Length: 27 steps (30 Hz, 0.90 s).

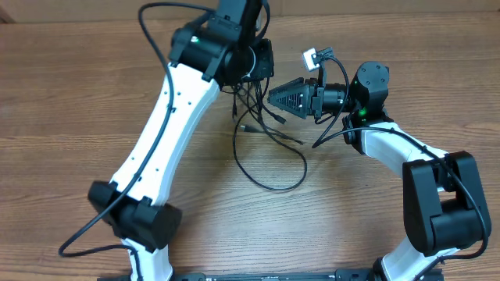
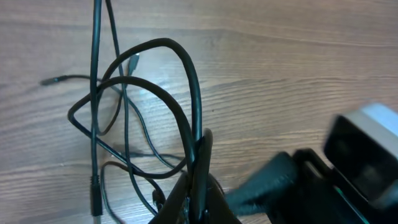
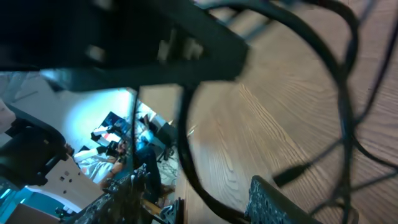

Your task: Untangle cables

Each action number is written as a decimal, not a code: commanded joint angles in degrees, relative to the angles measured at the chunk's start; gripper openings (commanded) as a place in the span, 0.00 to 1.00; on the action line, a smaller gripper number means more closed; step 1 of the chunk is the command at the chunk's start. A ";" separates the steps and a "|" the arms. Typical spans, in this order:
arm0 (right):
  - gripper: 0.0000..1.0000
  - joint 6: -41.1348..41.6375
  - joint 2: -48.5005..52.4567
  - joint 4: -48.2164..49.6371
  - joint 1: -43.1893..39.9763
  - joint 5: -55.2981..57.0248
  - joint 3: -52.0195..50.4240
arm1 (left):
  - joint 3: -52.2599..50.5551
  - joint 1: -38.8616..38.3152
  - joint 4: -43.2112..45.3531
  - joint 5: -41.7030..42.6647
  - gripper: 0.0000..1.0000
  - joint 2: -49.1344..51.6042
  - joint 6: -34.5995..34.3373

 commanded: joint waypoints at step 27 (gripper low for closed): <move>0.27 -0.09 -1.22 0.13 0.33 1.16 0.22 | -0.17 -2.64 0.13 -0.15 0.04 1.14 -15.67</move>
